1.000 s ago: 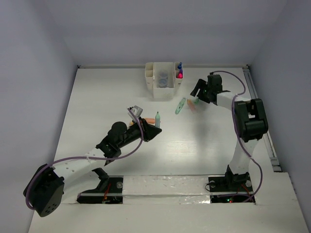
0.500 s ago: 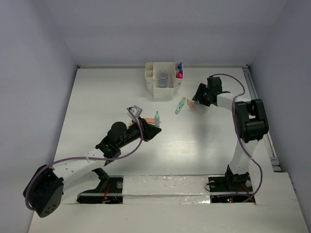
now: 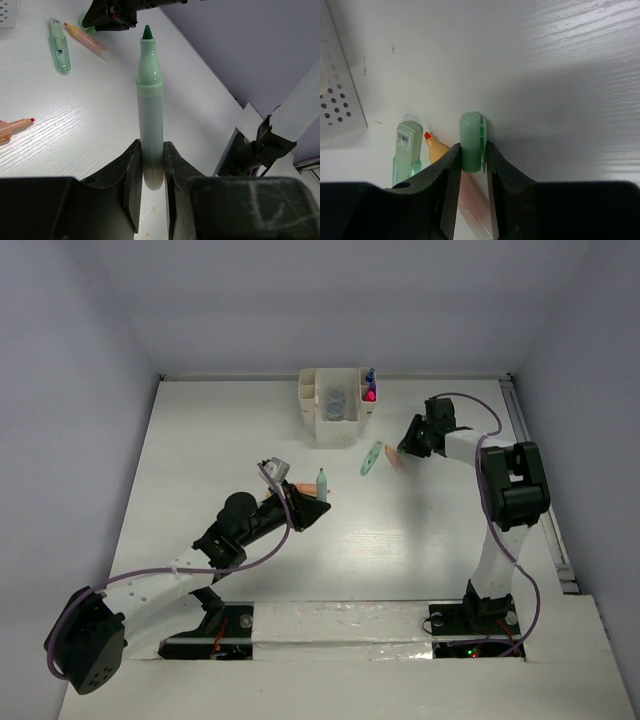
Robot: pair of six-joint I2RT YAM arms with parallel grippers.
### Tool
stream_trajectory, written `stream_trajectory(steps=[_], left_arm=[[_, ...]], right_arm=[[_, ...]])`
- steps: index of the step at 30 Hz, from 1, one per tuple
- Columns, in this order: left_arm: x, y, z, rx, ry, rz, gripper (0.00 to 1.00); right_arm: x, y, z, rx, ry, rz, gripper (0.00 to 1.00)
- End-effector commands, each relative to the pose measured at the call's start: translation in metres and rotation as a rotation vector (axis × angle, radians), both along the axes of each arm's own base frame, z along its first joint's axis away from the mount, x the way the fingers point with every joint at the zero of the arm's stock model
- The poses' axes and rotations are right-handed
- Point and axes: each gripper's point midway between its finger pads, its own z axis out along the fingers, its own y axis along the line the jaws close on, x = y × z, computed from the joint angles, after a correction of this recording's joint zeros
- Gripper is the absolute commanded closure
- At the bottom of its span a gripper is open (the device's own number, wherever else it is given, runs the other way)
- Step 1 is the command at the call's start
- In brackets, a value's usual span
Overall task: Sort the stationery into containers
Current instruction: Close the pen cap on the pen.
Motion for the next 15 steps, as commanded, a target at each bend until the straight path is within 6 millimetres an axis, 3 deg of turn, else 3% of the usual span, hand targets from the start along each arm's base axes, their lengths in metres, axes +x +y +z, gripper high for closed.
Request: stream_trajectory(steps=[1, 5, 9, 10, 12, 14, 15], left_arm=[[0.0, 0.0, 0.017, -0.025, -0.063, -0.004, 1.0], [0.001, -0.003, 0.016, -0.014, -0.062, -0.013, 1.0], [-0.002, -0.007, 0.025, -0.036, -0.07, -0.043, 1.0], [-0.004, -0.008, 0.028, -0.049, -0.076, -0.055, 1.0], [-0.006, -0.01, 0.032, -0.073, -0.07, -0.067, 1.0], [-0.009, -0.014, 0.041, -0.101, -0.081, -0.096, 1.0], [-0.01, -0.016, 0.046, -0.116, -0.083, -0.106, 1.0]], right_arm=[[0.013, 0.005, 0.009, 0.024, -0.027, -0.004, 0.7], [0.015, 0.004, 0.007, 0.025, -0.039, -0.009, 0.88], [0.023, 0.002, 0.034, 0.049, -0.162, -0.015, 0.94], [0.024, 0.002, 0.056, 0.054, -0.222, -0.011, 0.95], [0.018, 0.003, 0.075, 0.06, -0.301, 0.014, 0.95], [0.012, 0.008, 0.125, 0.093, -0.436, 0.046, 0.95], [0.0, 0.016, 0.131, 0.134, -0.448, 0.092, 0.94]])
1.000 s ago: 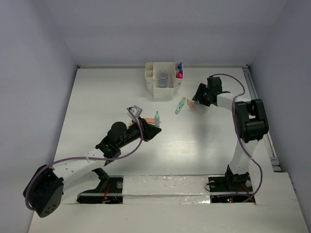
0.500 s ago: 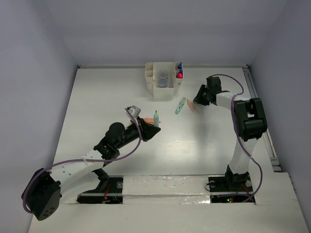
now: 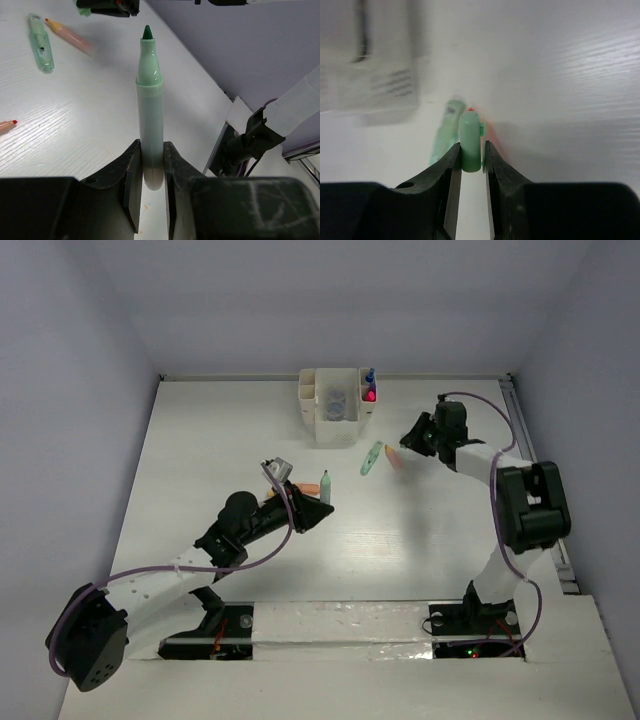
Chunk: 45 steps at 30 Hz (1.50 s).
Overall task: Sort the stationery into containers
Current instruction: Close the pen cap on the pen.
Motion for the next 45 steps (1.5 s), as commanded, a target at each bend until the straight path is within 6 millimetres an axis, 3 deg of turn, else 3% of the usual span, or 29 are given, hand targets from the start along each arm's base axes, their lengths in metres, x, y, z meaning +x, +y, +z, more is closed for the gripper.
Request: stream_trajectory(steps=[1, 3, 5, 6, 8, 9, 10, 15, 20, 30, 45], left_arm=[[-0.006, -0.014, 0.05, -0.129, -0.095, -0.081, 1.0], [-0.008, -0.018, 0.057, -0.156, -0.103, -0.107, 1.0], [-0.012, -0.024, 0.066, -0.201, -0.105, -0.147, 1.0], [-0.014, -0.026, 0.071, -0.222, -0.109, -0.163, 1.0], [-0.019, -0.031, 0.08, -0.276, -0.096, -0.211, 1.0], [-0.021, -0.032, 0.084, -0.298, -0.096, -0.227, 1.0], [-0.025, -0.034, 0.09, -0.328, -0.112, -0.26, 1.0], [-0.038, -0.039, 0.108, -0.428, -0.089, -0.358, 1.0], [-0.042, -0.043, 0.121, -0.476, -0.099, -0.411, 1.0], [-0.032, -0.04, 0.13, -0.466, -0.137, -0.384, 1.0], [-0.021, -0.035, 0.13, -0.447, -0.149, -0.367, 1.0]], right_arm=[[0.005, 0.022, 0.113, 0.104, -0.354, 0.109, 0.94], [-0.013, 0.045, 0.16, 0.178, -0.469, 0.186, 0.94], [-0.038, 0.071, 0.176, 0.248, -0.507, 0.291, 0.94], [-0.055, 0.09, 0.205, 0.304, -0.584, 0.349, 0.94], [-0.08, 0.11, 0.219, 0.37, -0.618, 0.436, 0.93], [-0.095, 0.117, 0.243, 0.422, -0.679, 0.477, 0.93], [-0.108, 0.13, 0.252, 0.451, -0.703, 0.522, 0.93], [-0.153, 0.155, 0.29, 0.576, -0.781, 0.662, 0.93], [-0.173, 0.162, 0.303, 0.621, -0.79, 0.734, 0.92], [-0.201, 0.171, 0.306, 0.721, -0.772, 0.831, 0.92], [-0.215, 0.178, 0.308, 0.727, -0.772, 0.887, 0.91]])
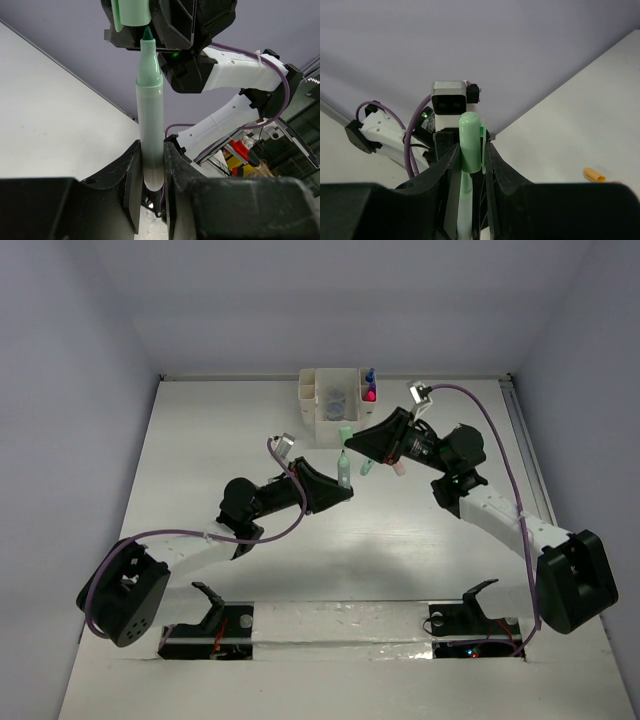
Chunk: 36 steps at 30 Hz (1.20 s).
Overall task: Sort the stationery into containers
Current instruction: Close the pen cap on the pen.
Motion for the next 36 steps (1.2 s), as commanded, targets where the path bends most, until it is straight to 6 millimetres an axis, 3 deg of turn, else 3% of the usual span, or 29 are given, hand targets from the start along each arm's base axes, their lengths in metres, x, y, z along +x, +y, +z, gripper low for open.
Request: stream_trajectory(steps=[1, 13, 26, 36], left_arm=[[-0.008, 0.004, 0.041, -0.087, -0.134, -0.021, 1.0], [-0.007, 0.006, 0.038, -0.08, -0.132, -0.009, 1.0], [0.002, 0.012, 0.068, -0.128, -0.213, 0.079, 1.0], [0.002, 0.017, 0.079, -0.163, -0.238, 0.103, 1.0]], right_arm=[[-0.014, 0.002, 0.015, 0.03, -0.075, 0.035, 0.92], [-0.015, 0.009, 0.019, 0.047, -0.083, 0.047, 0.9], [-0.037, 0.016, -0.002, 0.034, -0.067, 0.086, 0.9], [-0.044, 0.009, 0.012, 0.07, -0.122, 0.064, 0.89]])
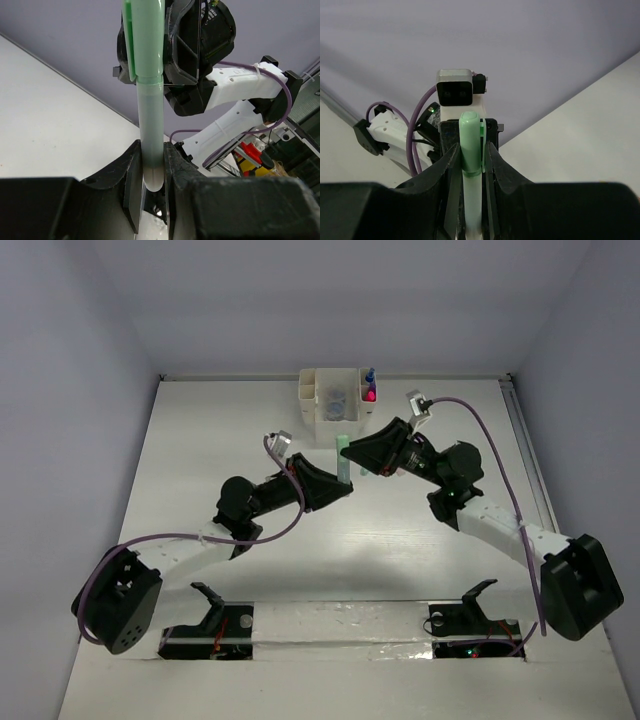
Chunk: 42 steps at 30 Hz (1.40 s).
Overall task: Sort the stationery into containers
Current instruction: Close the pen cap on the pen.
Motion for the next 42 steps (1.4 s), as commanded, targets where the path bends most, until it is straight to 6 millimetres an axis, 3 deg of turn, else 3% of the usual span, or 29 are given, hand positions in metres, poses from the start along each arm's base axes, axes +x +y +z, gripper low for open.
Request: stream_trajectory(steps=[1, 8, 14, 21, 27, 31, 36, 42], left_arm=[[-0.003, 0.013, 0.064, -0.155, -0.175, 0.053, 1.0], [-0.001, 0.014, 0.082, -0.188, -0.214, 0.061, 1.0], [-0.001, 0.012, 0.116, -0.249, -0.279, 0.053, 1.0], [0.001, 0.018, 0.153, -0.253, -0.373, 0.101, 1.0], [0.001, 0.018, 0.15, -0.204, -0.343, 0.11, 1.0], [0.0, 0.029, 0.152, -0.199, -0.345, 0.147, 1.0], [0.0, 0.031, 0.161, -0.197, -0.367, 0.129, 1.0], [0.003, 0.031, 0.168, -0.205, -0.379, 0.125, 1.0]], right_arm=[[-0.017, -0.001, 0.013, 0.019, -0.081, 0.038, 0.89], [-0.022, 0.007, -0.003, -0.006, -0.047, 0.078, 0.92], [-0.038, 0.011, -0.023, -0.016, -0.035, 0.123, 0.96], [-0.041, 0.01, -0.048, -0.084, 0.047, 0.127, 1.0], [-0.047, 0.006, -0.077, -0.222, 0.121, 0.127, 1.0], [-0.046, 0.003, -0.097, -0.323, 0.158, 0.106, 1.0], [-0.065, 0.007, -0.126, -0.38, 0.229, 0.216, 1.0], [-0.075, 0.009, -0.137, -0.399, 0.254, 0.247, 1.0]])
